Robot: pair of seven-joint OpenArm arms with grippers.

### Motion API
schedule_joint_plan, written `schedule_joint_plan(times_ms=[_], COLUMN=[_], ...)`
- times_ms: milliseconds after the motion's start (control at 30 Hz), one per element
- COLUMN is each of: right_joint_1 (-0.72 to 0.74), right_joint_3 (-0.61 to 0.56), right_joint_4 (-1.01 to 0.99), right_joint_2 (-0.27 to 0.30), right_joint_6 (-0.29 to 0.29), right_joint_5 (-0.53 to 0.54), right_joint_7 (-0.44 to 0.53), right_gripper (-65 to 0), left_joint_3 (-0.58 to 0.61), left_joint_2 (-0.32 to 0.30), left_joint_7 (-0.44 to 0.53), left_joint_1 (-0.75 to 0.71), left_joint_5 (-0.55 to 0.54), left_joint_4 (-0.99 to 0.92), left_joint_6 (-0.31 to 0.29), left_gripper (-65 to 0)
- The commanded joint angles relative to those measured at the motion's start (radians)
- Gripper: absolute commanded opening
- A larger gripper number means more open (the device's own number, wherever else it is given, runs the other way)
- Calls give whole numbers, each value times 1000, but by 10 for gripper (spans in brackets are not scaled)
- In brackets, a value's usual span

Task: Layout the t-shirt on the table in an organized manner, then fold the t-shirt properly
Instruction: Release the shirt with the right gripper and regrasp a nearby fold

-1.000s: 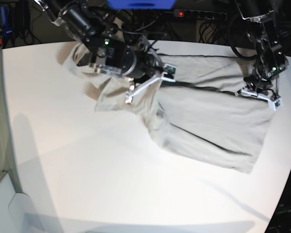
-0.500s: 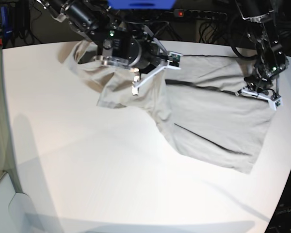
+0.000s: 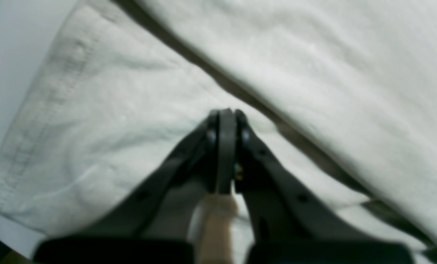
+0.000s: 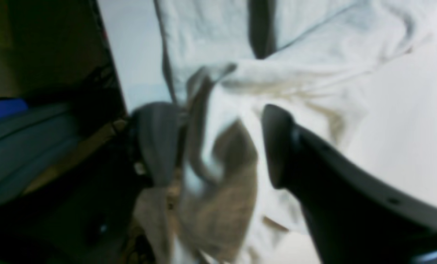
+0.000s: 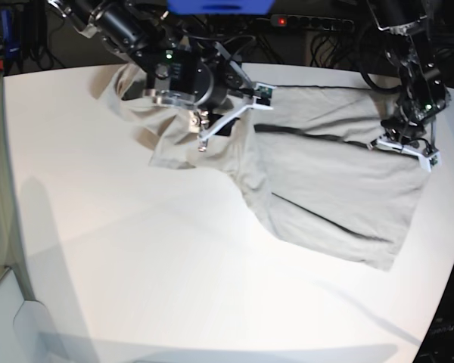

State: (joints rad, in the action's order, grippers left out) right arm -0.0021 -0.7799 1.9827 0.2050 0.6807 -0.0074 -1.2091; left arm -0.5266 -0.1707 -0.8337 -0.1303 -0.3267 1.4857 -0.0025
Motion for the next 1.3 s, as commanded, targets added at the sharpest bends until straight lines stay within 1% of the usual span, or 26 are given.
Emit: schedule_joint_plan(times_ms=[0, 167, 567, 767, 867, 1000, 1167, 1233, 1267], right_joint_1=[17, 37, 123, 155, 136, 87, 73, 73, 73], right_joint_3=[10, 121, 396, 494, 509, 514, 517, 547, 580], right_joint_4=[28, 36, 36, 27, 20, -41, -112, -127, -135], right_joint_2=[9, 15, 7, 7, 7, 7, 6, -12, -32], right_joint_6=[17, 17, 17, 17, 17, 17, 17, 17, 17], right_joint_5=[2, 2, 2, 2, 2, 2, 1, 1, 1], right_joint_7=[10, 10, 10, 10, 10, 16, 13, 12, 10], right_gripper=[-249, -248, -246, -244, -244, -244, -243, -243, -242], left_joint_3=[-3, -2, -3, -3, 0, 3, 3, 3, 3], left_joint_2=[-8, -8, -8, -8, -8, -8, -8, -8, -8], left_joint_7=[1, 4, 0, 0, 0, 1, 6, 4, 3], left_joint_1=[5, 5, 5, 5, 5, 5, 5, 5, 5], left_joint_5=[-4, -5, -1, 1, 1, -2, 1, 1, 1], left_joint_4=[16, 16, 13, 10, 10, 10, 8, 8, 10], left_joint_6=[6, 6, 6, 6, 6, 9, 9, 9, 9], left_gripper=[-646, -646, -646, -646, -646, -646, -646, -646, -646])
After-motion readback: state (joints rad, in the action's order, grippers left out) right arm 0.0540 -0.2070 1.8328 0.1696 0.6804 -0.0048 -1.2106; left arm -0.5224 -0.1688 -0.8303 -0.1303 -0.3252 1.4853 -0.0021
